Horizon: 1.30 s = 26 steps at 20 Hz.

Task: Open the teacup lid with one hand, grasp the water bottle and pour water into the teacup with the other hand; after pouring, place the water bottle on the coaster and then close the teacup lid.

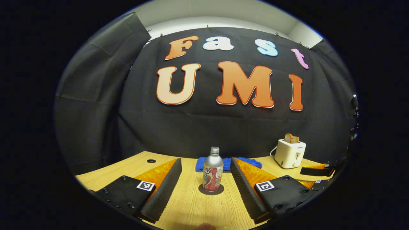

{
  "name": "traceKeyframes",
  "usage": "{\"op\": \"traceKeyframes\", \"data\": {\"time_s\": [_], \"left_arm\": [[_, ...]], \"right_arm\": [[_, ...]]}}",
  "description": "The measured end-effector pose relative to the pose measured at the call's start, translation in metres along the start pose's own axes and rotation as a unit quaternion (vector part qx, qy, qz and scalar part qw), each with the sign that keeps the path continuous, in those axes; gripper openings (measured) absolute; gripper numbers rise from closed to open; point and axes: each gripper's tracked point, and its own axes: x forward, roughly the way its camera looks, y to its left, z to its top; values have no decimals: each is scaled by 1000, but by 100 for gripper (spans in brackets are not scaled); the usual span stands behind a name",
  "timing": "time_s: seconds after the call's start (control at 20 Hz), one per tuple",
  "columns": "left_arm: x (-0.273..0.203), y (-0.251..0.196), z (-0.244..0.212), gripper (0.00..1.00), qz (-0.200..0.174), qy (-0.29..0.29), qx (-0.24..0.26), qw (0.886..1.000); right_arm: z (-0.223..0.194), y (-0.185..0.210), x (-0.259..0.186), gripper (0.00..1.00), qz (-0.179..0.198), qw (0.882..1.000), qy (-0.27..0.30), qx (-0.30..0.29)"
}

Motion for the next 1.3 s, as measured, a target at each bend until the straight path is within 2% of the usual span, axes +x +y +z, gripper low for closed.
{"op": "traceKeyframes", "data": {"time_s": [0.05,0.4,0.45,0.5,0.55,0.7,0.95,1.15,1.2,1.3], "left_arm": [[-4,2,3,100,2,-5,4,1000],[-33,3,17,99,14,-35,28,999],[-38,2,18,99,14,-39,26,999],[-41,4,20,100,16,-42,24,999],[-42,5,20,99,18,-44,23,999],[-50,11,15,97,28,-39,26,998],[-62,25,18,100,49,-43,31,997],[-67,24,31,97,54,-61,30,996],[-68,25,35,100,54,-66,30,996],[-68,21,38,99,51,-70,30,996]], "right_arm": [[8,-4,-4,82,-4,1000,-9,-2],[55,-18,-28,84,-23,997,-71,-9],[58,-18,-31,84,-23,997,-76,-9],[61,-17,-33,80,-22,996,-82,-9],[65,-17,-35,84,-20,996,-88,-8],[71,-18,-38,84,-18,994,-104,-6],[68,-18,-36,85,-21,994,-103,-2],[75,-19,-39,84,-22,994,-108,1],[77,-20,-40,84,-21,994,-110,0],[78,-18,-43,84,-18,994,-111,1]]}}
